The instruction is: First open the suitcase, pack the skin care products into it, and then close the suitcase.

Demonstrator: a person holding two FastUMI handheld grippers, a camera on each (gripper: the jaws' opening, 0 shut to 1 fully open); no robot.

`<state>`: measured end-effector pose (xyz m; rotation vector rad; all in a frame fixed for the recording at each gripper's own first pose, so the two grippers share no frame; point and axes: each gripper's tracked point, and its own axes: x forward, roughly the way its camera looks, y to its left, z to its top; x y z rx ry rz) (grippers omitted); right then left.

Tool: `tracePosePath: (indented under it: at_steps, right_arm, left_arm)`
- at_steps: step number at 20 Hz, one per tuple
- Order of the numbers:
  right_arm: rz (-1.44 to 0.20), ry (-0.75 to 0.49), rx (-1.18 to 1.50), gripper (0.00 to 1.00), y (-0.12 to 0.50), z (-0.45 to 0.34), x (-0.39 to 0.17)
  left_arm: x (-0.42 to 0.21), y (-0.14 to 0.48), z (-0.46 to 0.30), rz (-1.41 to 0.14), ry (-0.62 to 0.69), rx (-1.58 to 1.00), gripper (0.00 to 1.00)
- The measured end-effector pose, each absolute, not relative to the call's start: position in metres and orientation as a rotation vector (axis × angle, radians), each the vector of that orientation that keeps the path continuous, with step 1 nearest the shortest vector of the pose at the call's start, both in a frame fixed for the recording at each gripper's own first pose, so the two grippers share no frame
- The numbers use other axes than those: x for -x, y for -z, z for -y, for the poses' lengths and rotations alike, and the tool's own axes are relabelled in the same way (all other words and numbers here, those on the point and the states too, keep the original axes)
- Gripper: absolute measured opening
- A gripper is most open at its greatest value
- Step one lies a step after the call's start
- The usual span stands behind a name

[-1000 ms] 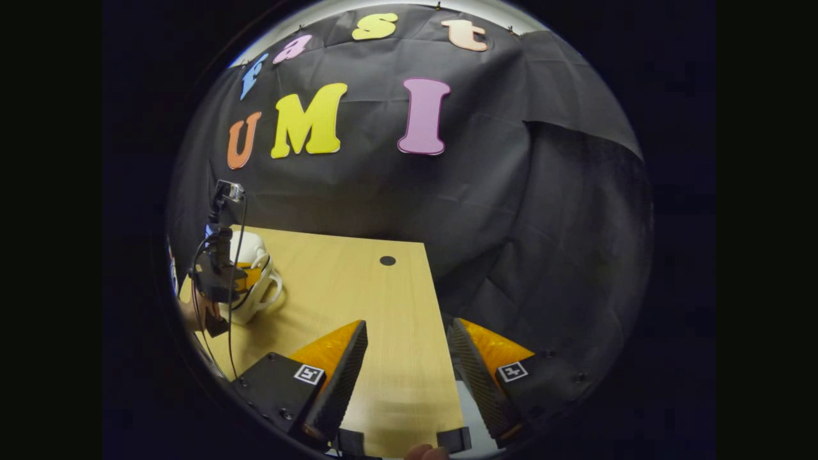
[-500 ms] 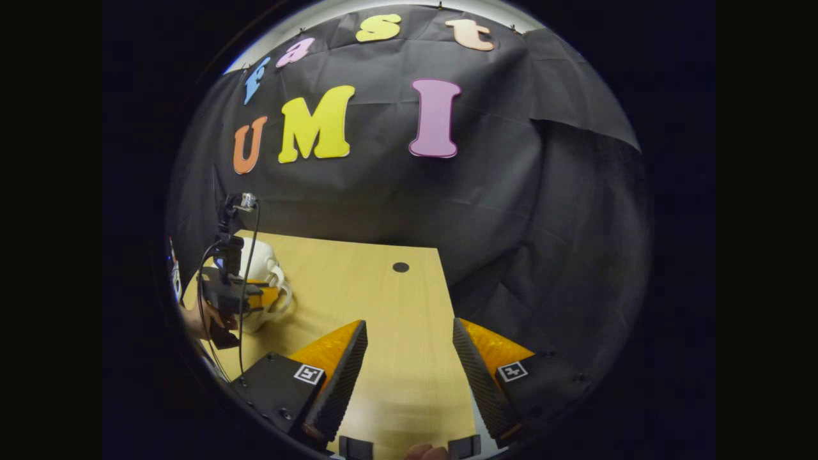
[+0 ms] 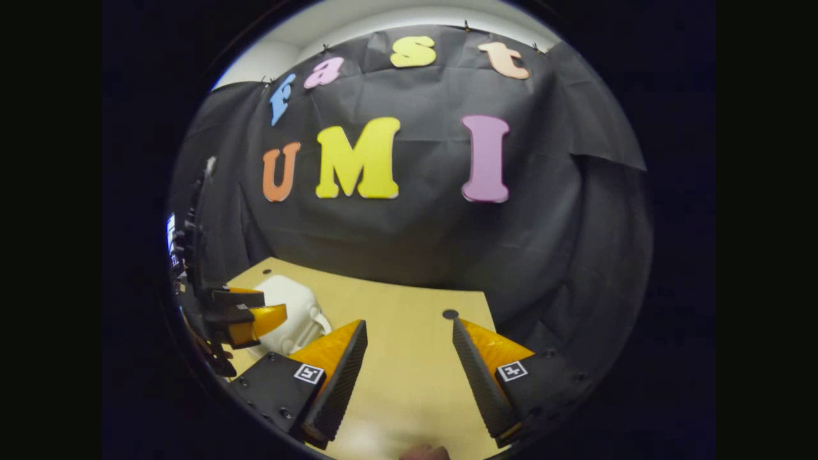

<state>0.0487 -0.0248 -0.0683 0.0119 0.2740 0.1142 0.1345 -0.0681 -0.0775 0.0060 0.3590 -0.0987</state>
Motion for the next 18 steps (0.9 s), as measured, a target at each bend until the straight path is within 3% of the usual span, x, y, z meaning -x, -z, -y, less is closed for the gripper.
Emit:
tracePosePath:
  at_steps: [7, 12, 18]
  right_arm:
    - [-0.091, -0.089, -0.026, 0.8, -0.007, -0.02, -0.058]
    - [0.053, -0.097, 0.007, 0.8, -0.051, -0.052, -0.051]
    - [0.08, -0.1, 0.034, 0.8, -0.055, -0.073, -0.042]
  left_arm:
    - [-0.121, -0.043, -0.008, -0.064, -0.049, 0.05, 0.97]
    - [-0.109, -0.066, -0.04, -0.012, -0.09, 0.042, 0.98]
    - [-0.099, -0.078, -0.044, 0.03, -0.088, 0.025, 0.98]
